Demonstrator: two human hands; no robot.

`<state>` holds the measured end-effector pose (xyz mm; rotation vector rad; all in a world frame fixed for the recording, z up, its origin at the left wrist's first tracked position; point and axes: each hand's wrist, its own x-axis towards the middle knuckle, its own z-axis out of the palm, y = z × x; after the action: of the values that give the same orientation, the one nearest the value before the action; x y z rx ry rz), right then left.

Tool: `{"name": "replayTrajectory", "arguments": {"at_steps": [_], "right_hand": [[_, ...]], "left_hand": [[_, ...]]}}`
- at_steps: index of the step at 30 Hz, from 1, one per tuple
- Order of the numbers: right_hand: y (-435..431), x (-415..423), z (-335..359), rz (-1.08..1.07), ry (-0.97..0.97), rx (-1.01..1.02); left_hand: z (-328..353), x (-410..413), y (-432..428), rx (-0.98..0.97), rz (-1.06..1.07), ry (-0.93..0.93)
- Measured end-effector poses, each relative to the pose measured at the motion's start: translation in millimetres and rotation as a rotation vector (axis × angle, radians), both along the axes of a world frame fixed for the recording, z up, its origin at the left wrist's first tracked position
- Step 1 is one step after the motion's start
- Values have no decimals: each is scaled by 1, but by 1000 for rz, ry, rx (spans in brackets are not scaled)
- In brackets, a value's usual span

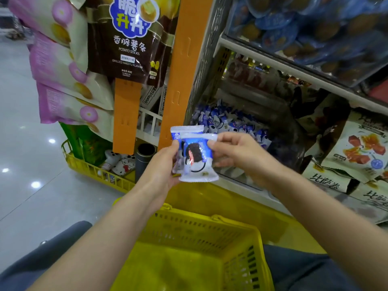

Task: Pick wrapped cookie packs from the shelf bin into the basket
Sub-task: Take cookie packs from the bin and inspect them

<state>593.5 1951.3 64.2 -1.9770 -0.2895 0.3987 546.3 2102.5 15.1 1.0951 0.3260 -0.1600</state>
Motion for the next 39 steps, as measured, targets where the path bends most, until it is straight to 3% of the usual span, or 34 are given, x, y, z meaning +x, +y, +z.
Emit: {"name": "replayTrajectory", "arguments": {"at_steps": [5,9,15,18,23,29,32,35,39], "right_hand": [[7,-15,-14,-87,93,215],[1,-11,-16,-202,-5,120],[-20,-4,-15,48,94,37],[-27,4,-10,22,60,20],[-29,24,2,58,257,232],[-26,42,2,65,339,278],[-31,60,4,-178,203,260],[-36,86,-1,-434,-117,53],[-34,112,-19,-445,-335,-284]], "left_hand": [[0,-10,-4,148,-188,-138],[0,-10,-7,218,-177,-191],[1,-4,-16,254,-237,-227],[2,-1,-18,230,-256,-253],[4,8,-13,212,-213,-291],[8,14,-3,269,-252,-295],[11,16,0,245,-174,-275],[12,17,0,203,-89,-223],[12,17,1,188,-56,-203]]}}
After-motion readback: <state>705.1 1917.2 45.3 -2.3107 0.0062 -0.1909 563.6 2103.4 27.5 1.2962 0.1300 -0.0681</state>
